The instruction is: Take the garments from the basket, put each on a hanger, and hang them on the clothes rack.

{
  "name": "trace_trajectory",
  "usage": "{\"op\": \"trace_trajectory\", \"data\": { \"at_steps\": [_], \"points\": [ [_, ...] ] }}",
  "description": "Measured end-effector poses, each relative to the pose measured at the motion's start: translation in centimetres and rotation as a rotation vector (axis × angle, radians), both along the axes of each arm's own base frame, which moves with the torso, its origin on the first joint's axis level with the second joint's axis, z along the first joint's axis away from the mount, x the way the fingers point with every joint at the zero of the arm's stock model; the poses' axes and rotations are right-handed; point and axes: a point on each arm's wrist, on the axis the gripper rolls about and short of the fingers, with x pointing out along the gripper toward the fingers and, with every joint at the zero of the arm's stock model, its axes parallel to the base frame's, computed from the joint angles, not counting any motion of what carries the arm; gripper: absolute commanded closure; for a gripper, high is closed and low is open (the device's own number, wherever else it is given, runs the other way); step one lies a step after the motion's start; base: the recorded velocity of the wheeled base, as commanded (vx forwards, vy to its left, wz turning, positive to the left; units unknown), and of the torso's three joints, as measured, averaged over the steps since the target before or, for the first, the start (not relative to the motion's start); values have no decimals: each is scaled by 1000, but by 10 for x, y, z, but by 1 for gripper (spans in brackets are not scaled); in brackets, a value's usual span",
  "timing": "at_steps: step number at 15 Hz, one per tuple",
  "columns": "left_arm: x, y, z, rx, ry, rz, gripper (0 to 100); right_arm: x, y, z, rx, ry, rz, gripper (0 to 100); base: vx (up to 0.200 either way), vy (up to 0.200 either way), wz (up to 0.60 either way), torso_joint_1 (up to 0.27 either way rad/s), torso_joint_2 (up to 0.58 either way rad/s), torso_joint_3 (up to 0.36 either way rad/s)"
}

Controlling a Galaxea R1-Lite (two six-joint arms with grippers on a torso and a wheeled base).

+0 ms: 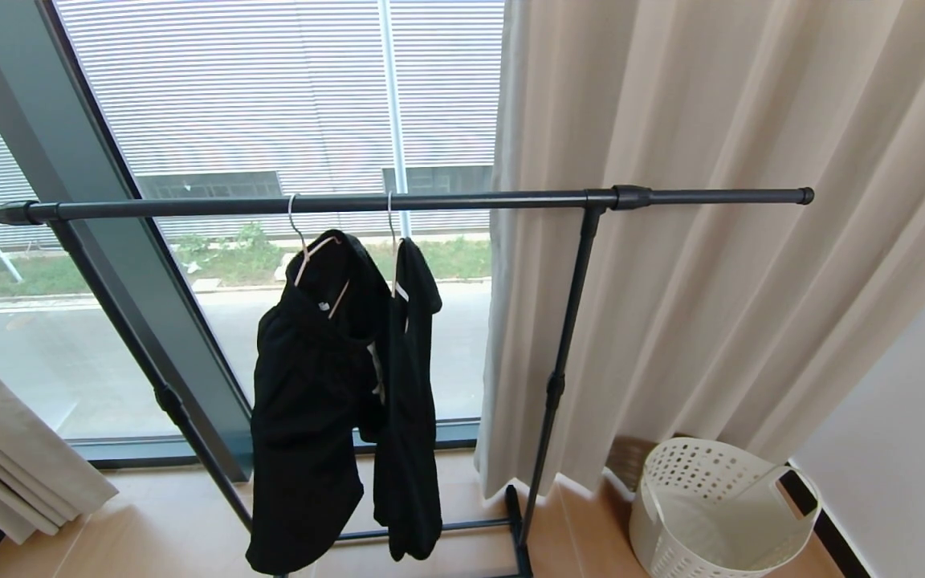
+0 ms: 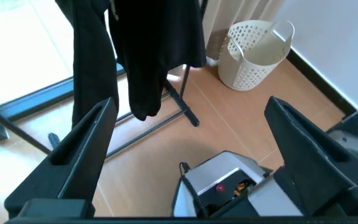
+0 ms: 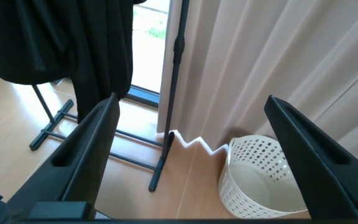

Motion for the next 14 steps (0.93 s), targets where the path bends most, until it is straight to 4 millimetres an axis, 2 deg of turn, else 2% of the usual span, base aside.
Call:
{"op": "trace_trajectory", "data": {
  "at_steps": [2, 8, 14],
  "points": [
    [-2, 1, 0, -4, -25, 7, 0, 0, 0, 0, 0, 1, 0, 0, 0, 0, 0, 0, 0, 0],
    [-4, 3, 0, -5, -62, 328, 0, 0, 0, 0, 0, -1, 4, 0, 0, 0, 0, 0, 0, 0],
    [-15, 4, -1, -31, -192, 455, 0, -2, 0, 0, 2, -20, 4, 0, 0, 0, 0, 0, 0, 0]
  ]
}}
